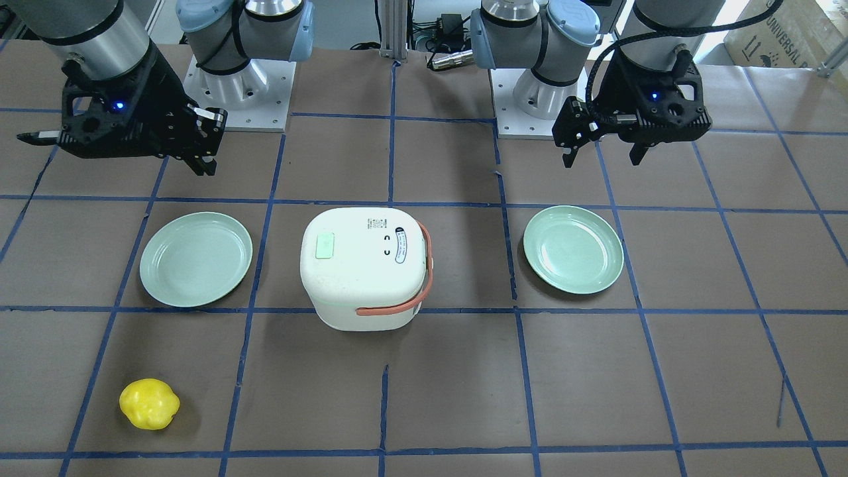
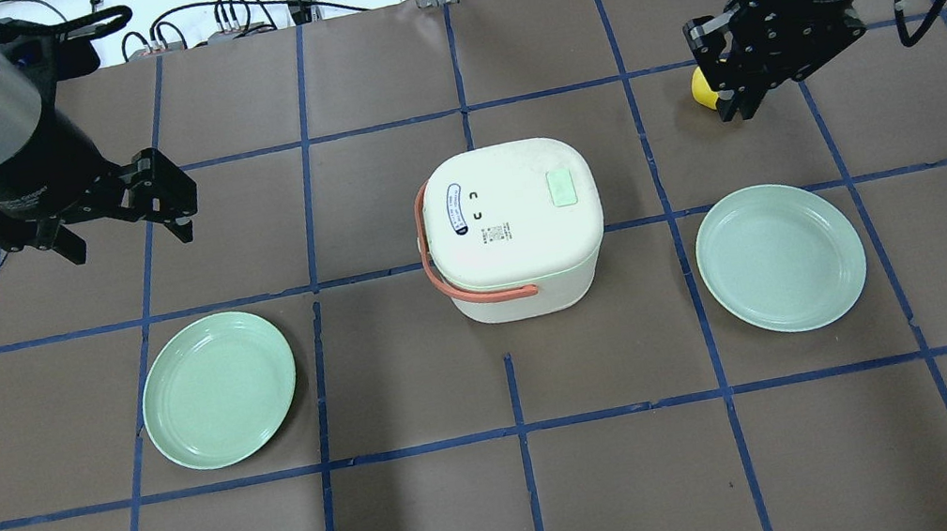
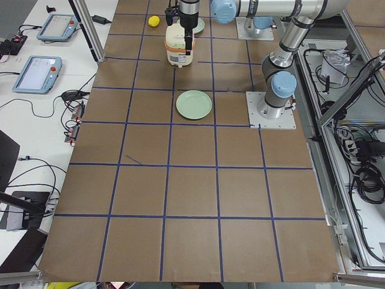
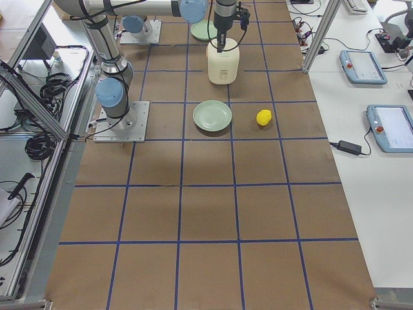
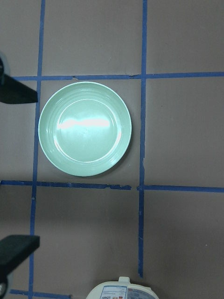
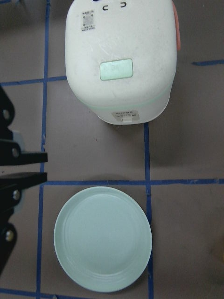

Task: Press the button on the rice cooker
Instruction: 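Move the right gripper over the rice cooker toward its lid button, then lower the right gripper onto the green button on the cooker lid, then press down on the green lid button with the right gripper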

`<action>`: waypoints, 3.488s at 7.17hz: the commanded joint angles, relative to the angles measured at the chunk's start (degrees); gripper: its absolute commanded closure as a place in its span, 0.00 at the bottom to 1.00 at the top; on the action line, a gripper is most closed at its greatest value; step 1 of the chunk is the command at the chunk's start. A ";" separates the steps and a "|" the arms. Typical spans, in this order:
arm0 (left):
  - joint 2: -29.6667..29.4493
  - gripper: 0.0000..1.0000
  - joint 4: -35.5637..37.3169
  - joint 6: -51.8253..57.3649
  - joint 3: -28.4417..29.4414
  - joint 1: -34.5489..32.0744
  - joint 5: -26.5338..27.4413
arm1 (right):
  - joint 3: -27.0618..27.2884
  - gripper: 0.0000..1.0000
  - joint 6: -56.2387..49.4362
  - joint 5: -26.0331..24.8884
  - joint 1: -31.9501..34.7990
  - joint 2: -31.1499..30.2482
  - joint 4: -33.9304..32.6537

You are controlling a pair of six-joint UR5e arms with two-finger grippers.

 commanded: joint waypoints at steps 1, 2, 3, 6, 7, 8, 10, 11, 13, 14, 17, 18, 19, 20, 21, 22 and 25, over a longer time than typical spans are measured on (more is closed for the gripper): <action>0.00 0.00 0.00 -0.09 0.00 0.00 0.00 | 2.35 0.96 -0.60 9.30 0.88 1.06 -2.18; 0.00 0.00 -0.09 0.00 0.00 0.00 0.00 | 3.67 0.96 -0.60 11.34 1.14 2.20 -4.20; 0.00 0.00 0.00 0.00 0.00 0.00 0.00 | 5.42 0.96 -0.60 12.49 1.84 3.25 -6.74; 0.09 0.00 0.00 0.00 0.00 0.00 0.00 | 8.24 0.96 -0.60 17.50 2.20 5.11 -10.71; 0.00 0.00 0.00 0.00 0.00 0.00 0.00 | 9.64 0.95 -0.43 17.69 3.33 5.28 -12.98; 0.00 0.00 -0.09 0.00 0.00 0.00 0.00 | 10.53 0.95 -0.08 17.69 3.86 5.72 -15.27; 0.00 0.00 0.00 0.00 0.00 0.00 0.00 | 10.27 0.95 -0.07 17.69 4.04 7.82 -17.04; 0.00 0.00 0.00 0.00 0.00 0.00 0.00 | 9.92 0.95 -0.07 17.77 4.05 8.53 -17.83; 0.00 0.00 0.00 0.00 0.00 0.00 0.00 | 9.13 0.95 0.02 18.91 4.05 9.67 -18.10; 0.00 0.00 -0.09 0.00 0.00 0.00 0.00 | 8.69 0.95 0.02 19.09 4.05 10.37 -18.10; 0.00 0.00 0.00 0.00 0.00 0.00 0.00 | 8.51 0.95 0.02 19.09 4.13 11.17 -19.16; 0.00 0.00 -0.09 0.00 0.00 0.00 0.00 | 8.77 0.95 0.10 19.09 4.13 11.09 -19.16; 0.00 0.00 0.00 0.00 0.00 0.00 0.00 | 9.12 0.95 0.02 19.09 4.13 10.91 -19.16; 0.00 0.00 0.00 0.00 0.00 0.00 0.00 | 9.30 0.95 0.02 19.27 4.13 10.82 -19.16; 0.00 0.00 -0.09 0.00 0.00 0.00 0.00 | 9.48 0.95 0.02 19.27 4.13 10.82 -19.16; 0.00 0.00 0.00 0.00 0.00 0.00 0.00 | 9.57 0.95 0.02 19.36 4.13 10.82 -19.24; 0.00 0.00 0.00 0.00 0.00 0.00 0.00 | 9.66 0.95 0.02 19.36 4.75 11.35 -19.95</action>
